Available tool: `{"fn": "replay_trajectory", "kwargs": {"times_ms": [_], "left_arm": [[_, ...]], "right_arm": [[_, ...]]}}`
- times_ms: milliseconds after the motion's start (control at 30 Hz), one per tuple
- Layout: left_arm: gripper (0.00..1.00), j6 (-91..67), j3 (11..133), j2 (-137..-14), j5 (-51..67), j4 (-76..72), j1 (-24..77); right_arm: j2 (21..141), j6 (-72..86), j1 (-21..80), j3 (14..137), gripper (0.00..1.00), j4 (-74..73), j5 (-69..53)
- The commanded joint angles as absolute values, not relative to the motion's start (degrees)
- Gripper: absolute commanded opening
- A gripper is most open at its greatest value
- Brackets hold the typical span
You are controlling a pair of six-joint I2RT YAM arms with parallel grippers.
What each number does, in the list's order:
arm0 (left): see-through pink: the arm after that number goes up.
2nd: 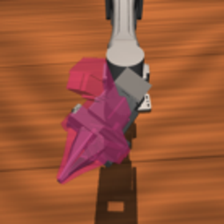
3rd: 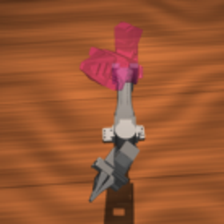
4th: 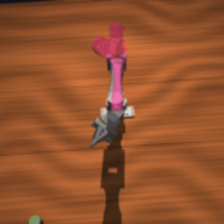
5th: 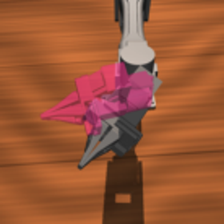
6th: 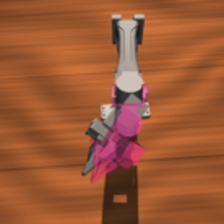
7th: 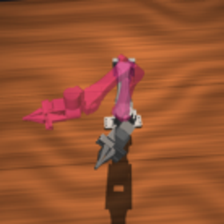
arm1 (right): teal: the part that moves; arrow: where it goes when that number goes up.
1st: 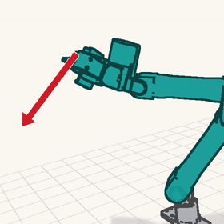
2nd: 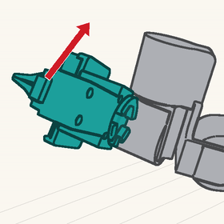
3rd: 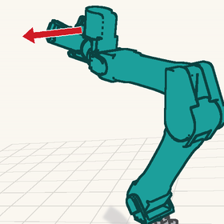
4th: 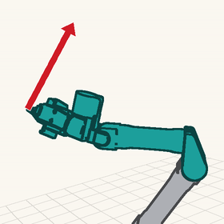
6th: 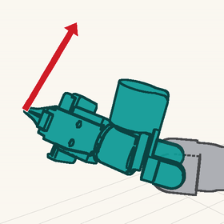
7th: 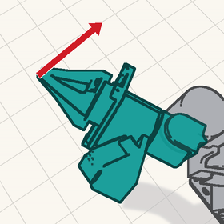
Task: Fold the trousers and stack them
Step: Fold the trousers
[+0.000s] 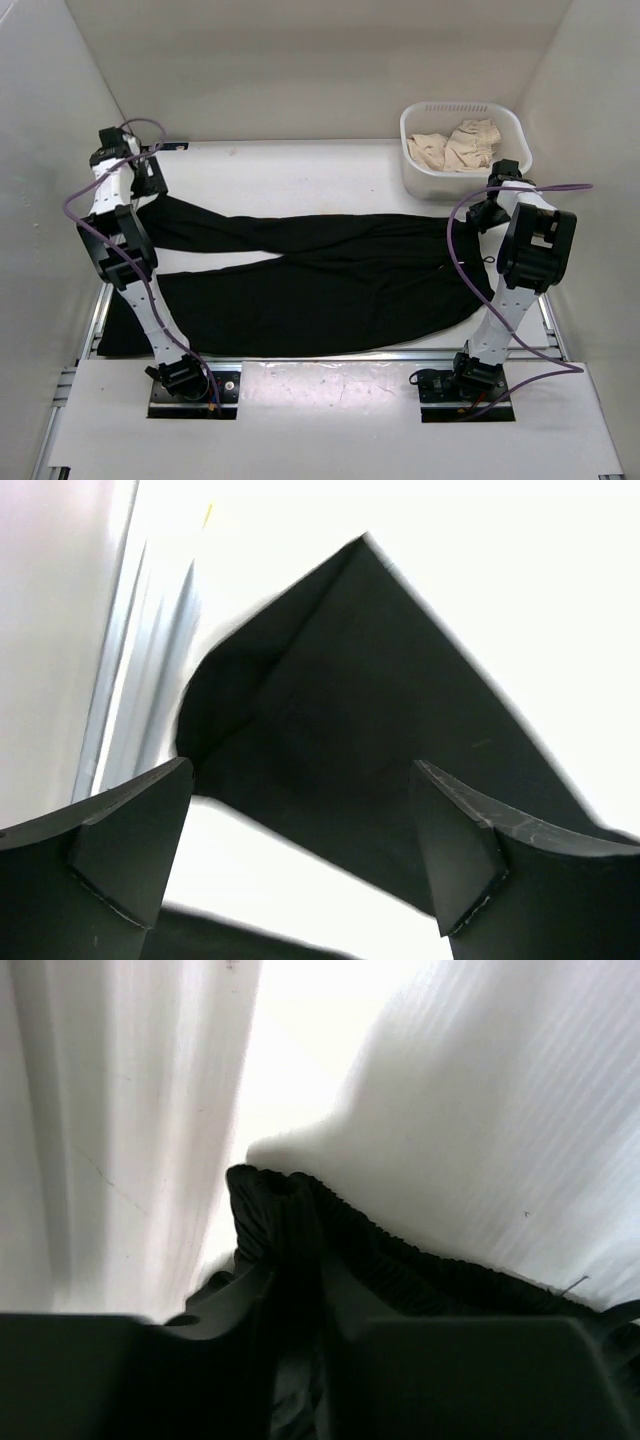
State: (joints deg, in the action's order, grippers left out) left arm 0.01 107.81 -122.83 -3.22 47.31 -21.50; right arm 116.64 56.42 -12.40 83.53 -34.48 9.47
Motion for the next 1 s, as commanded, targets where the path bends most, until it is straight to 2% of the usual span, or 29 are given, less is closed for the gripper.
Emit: {"fn": "replay_trajectory", "kwargs": {"times_ms": [0,167,433,467,500,600,633,700,967], "left_arm": [[1.00,0.0,115.2,-127.9,0.9,48.7,-21.1],[1.00,0.0,125.6,-134.9,4.4,48.7,-20.0],[0.98,0.0,125.2,-140.2,3.8,48.7,-18.3],[0.92,0.0,124.4,-140.2,3.8,48.7,-18.3],[0.76,0.0,122.7,-139.7,3.8,48.7,-18.3],[0.45,0.0,122.2,-138.4,3.8,48.7,-18.3],[0.28,0.0,122.2,-137.6,3.3,48.2,-18.3],[0.14,0.0,122.8,-136.2,3.3,48.2,-18.3],[0.14,0.0,121.4,-126.4,-2.4,47.0,-18.3]], "right_arm": [[118.6,54.9,-12.3,81.0,0.19,-35.9,12.6],[117.2,50.9,-12.3,79.9,0.08,-35.9,13.2],[114.0,47.5,-11.8,79.9,0.06,-37.6,13.9],[113.3,47.5,-11.8,79.9,0.06,-37.6,14.5],[112.6,47.5,-11.8,79.9,0.06,-37.6,14.5],[111.5,47.0,-11.8,79.4,0.03,-37.6,14.5],[111.5,46.3,-11.8,79.4,0.03,-37.6,14.5],[110.5,45.7,-11.8,79.4,0.00,-38.1,15.2],[99.8,39.1,-11.8,78.8,0.00,-39.4,16.9]]}}
